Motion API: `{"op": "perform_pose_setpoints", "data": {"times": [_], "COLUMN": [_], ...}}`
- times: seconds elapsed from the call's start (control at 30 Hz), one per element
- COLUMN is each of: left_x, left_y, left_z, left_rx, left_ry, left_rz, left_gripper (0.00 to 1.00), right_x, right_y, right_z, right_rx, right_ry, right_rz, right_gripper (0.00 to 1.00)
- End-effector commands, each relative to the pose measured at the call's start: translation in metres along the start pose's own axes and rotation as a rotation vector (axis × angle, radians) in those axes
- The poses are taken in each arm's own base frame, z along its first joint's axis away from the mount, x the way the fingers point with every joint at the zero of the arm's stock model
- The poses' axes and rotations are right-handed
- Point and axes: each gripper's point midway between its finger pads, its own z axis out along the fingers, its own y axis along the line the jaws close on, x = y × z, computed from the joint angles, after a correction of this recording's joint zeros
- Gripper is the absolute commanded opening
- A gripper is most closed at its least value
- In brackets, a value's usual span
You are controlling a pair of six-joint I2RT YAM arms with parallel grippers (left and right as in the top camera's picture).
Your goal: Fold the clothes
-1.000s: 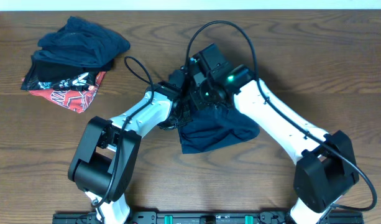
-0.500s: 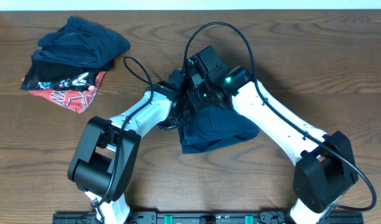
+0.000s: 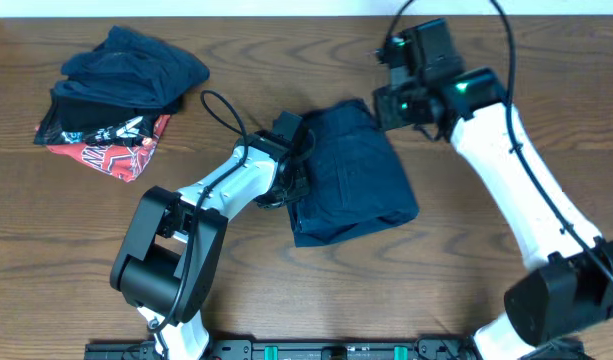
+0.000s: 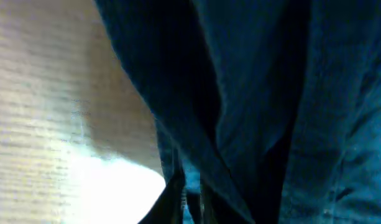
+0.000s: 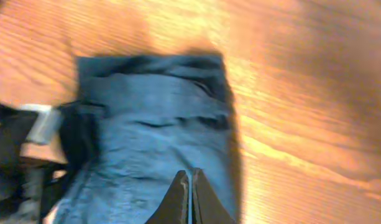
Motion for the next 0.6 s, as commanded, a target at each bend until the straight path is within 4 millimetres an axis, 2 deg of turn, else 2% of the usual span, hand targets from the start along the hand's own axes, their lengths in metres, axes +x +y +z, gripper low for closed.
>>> {"op": "perform_pose_setpoints", "data": {"times": [0.0, 0.1, 0.23, 0.37, 0.57], "left_x": [0.016, 0.012, 0.000, -0.013, -0.020], "left_y": [0.022, 0.034, 0.043, 0.030, 0.002], "left_z": [0.004, -0.018, -0.047, -0.067, -0.072], "left_rx": [-0.065, -0.089, -0.104, -0.032, 0.104], "left_ry": [0.067, 0.034, -0.058, -0.144, -0.162], "left_rz": [-0.023, -0.043, -0.057, -0.050, 0.012], "left_gripper": [0.30, 0.49, 0.63, 0.68, 0.69], "right_x": [0.029, 0.043, 0.066, 0.092, 0.134], "right_y": [0.000, -0.001, 0.002, 0.014, 0.038], "right_z": [0.040, 0.064, 0.091, 0.111, 0.124], "right_rx": [-0.029, -0.026, -0.041, -0.118, -0.190], "right_ry": [0.121, 0.177, 0.272, 0.381, 0.548], "right_rz": [-0.017, -0.020, -0.015, 0.007, 0.014], "right_gripper": [0.04, 0.05, 0.04, 0.03, 0.04]}}
